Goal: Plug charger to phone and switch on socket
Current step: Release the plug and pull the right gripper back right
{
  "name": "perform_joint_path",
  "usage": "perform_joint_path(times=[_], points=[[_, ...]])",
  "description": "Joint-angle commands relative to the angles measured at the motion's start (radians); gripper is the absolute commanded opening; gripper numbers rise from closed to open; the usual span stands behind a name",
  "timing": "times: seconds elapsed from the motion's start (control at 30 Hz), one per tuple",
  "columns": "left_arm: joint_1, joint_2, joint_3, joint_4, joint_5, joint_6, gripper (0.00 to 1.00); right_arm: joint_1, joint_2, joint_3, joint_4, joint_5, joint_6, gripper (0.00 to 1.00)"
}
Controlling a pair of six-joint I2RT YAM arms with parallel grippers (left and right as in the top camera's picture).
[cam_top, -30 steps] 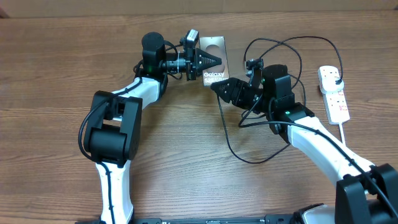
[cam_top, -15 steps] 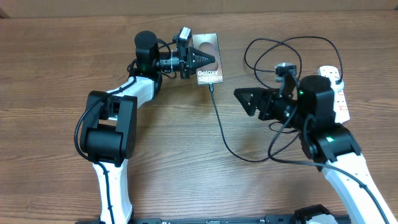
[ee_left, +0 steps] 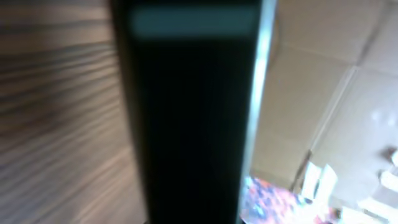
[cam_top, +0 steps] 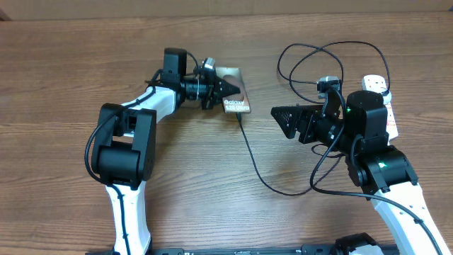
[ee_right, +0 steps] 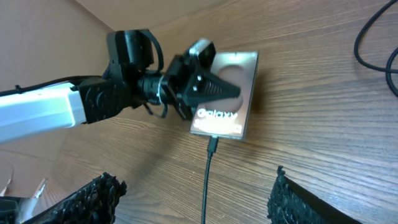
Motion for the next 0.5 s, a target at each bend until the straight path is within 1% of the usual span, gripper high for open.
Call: perform_joint_path(times=[0.0,0.13,0.17,0.27,0.37,0.47], points=[[0.000,-0.015,0.014,-0.077,-0.132,0.166,0.05,-0.004,-0.014,0.006,0.005,0.016,-0.026,0.79],[0.000,-0.015,0.014,-0.159,-0.209,0.224,0.08,-0.004,-0.014,0.006,0.001,0.037,-0.052,0.80],[0.000,-0.015,0.014,-0.167,-0.216,0.237,0.11,-0.004,-0.014,0.006,-0.003,0.051,-0.053,0.82],[0.000,-0.015,0.014,-0.195,-0.252,0.256,0.19,-0.004,-0.014,0.006,-0.022,0.093,-0.053,0.84],[0.000,-0.015,0.014,-0.235,-0.304,0.267,0.35,-0.004,-0.014,0.006,-0.036,0.116,-0.061,0.85],[0.000,-0.015,0.014,-0.280,-0.359,0.270,0.41,-0.012,-0.014,0.006,-0.043,0.121,-0.074,0.85]])
